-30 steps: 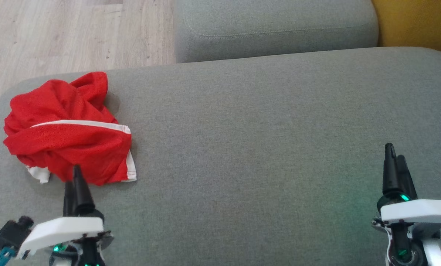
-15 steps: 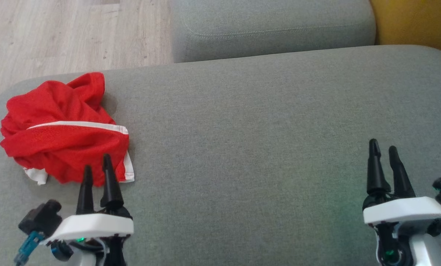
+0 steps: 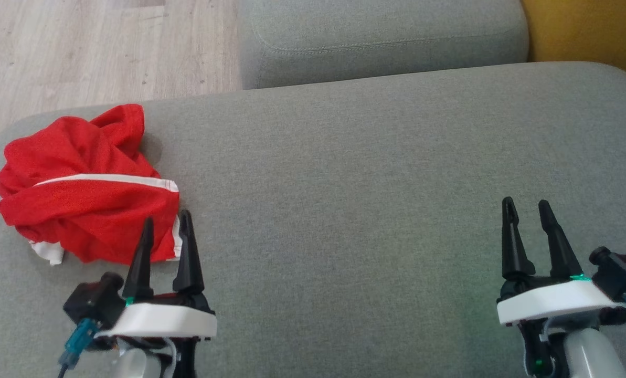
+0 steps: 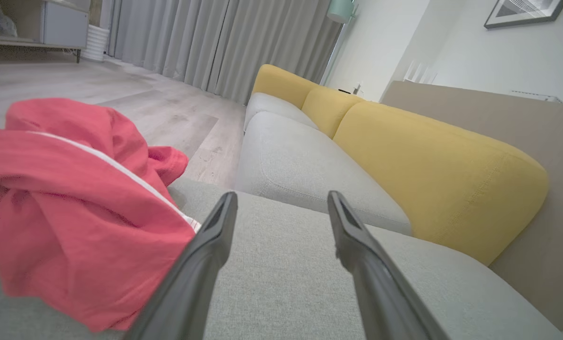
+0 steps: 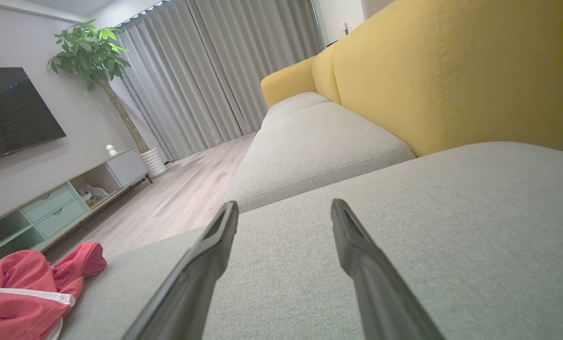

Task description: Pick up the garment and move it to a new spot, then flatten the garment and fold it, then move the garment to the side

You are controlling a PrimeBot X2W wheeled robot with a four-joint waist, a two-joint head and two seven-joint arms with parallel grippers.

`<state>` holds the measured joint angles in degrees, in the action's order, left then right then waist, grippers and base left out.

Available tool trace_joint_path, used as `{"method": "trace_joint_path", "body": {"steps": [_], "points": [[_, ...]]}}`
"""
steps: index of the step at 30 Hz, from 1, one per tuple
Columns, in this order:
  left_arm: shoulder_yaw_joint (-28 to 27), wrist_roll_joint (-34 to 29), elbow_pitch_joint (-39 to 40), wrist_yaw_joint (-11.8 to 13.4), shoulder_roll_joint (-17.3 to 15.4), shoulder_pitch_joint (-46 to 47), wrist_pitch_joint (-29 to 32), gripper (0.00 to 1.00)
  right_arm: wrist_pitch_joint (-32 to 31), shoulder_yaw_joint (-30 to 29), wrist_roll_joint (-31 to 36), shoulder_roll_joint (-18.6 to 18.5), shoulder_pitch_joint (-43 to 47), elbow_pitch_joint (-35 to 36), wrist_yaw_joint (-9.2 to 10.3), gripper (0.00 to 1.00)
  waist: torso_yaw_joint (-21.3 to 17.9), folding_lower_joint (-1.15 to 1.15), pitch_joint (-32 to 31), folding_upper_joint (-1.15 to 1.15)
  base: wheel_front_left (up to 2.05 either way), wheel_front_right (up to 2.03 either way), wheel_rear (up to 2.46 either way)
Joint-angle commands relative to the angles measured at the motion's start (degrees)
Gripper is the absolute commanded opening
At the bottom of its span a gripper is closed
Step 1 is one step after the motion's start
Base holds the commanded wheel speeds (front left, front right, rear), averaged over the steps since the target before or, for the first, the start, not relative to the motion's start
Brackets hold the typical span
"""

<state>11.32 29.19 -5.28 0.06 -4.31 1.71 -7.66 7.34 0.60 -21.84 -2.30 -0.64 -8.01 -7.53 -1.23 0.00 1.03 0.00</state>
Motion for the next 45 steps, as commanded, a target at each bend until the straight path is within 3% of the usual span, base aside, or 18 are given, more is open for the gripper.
{"method": "trace_joint_path", "body": {"steps": [1,14,21,32,35,38,41,45], "points": [[-0.7,-1.8,2.4,0.5,-0.9,3.3,-0.6,1.00,0.9,1.2,1.9,-0.4,-2.9,2.6,0.03,1.00,0.0,0.00,0.0,0.00,0.00,0.00,0.00],[5.4,-14.0,-0.6,5.0,-4.6,5.3,-2.8,1.00,3.1,1.9,13.6,-0.5,-3.0,4.0,0.03,1.00,0.0,0.00,0.0,0.00,0.00,0.00,0.00],[9.9,-21.4,-1.0,9.2,-7.1,6.9,-4.0,1.00,4.3,2.6,20.6,-0.5,-3.1,4.7,0.04,1.00,0.2,0.00,-0.1,0.00,0.00,0.00,0.00],[12.2,-23.1,1.0,13.1,-7.8,7.0,-5.9,1.00,6.2,3.5,30.0,-0.5,-3.0,6.0,0.04,1.00,-0.3,0.00,-0.1,0.00,0.00,0.00,0.00],[10.7,-20.9,2.1,12.8,-6.7,5.7,-6.4,1.00,6.7,3.4,27.9,-0.6,-2.5,5.8,0.04,1.00,-0.4,0.00,-0.2,0.00,0.00,0.00,0.00],[7.4,-17.0,2.2,10.5,-4.2,3.9,-7.0,1.00,7.3,3.4,23.5,-0.6,-2.1,5.0,0.04,1.00,-0.5,0.00,-0.3,0.00,0.00,0.00,0.00],[5.6,-16.3,1.9,9.3,-3.3,3.2,-7.3,1.00,7.7,4.0,23.3,-0.6,-2.0,5.0,0.04,1.00,-0.6,0.00,-0.4,0.00,0.00,0.00,0.00],[3.1,-15.1,-0.1,6.5,-2.0,2.3,-7.3,1.00,7.7,3.8,17.9,-0.6,-1.2,3.2,0.04,1.00,-0.4,0.00,-0.5,0.00,0.00,0.00,0.00]]}}
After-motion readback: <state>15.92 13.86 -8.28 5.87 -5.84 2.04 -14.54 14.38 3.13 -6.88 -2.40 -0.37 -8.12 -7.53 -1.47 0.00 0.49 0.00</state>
